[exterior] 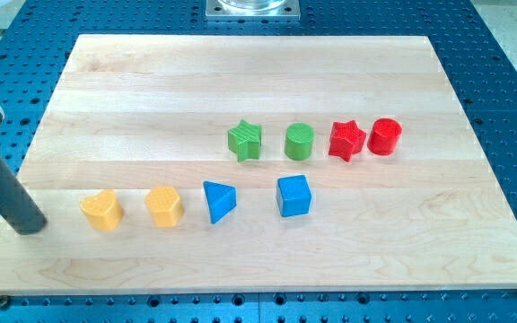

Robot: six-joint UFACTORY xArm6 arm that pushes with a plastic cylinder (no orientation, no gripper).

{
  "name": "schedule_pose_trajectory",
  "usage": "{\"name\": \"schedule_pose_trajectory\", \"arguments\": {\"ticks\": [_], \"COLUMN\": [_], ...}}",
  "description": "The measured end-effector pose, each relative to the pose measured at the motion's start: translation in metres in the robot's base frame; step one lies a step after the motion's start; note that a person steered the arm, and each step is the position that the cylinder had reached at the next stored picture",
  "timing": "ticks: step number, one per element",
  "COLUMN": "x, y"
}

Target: Slide the hexagon into the right side of the heart

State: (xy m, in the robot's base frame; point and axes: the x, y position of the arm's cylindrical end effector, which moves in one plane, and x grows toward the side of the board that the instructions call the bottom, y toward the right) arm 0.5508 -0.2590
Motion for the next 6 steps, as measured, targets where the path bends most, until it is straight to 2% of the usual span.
{"name": "schedule_pose_trajectory", "arguments": {"ticks": [2,3,4,5,6], "x": [0.003,0.040,0.067,0.059,0.021], "y": [0.007,0.001,0.030,0.133,0.197]}}
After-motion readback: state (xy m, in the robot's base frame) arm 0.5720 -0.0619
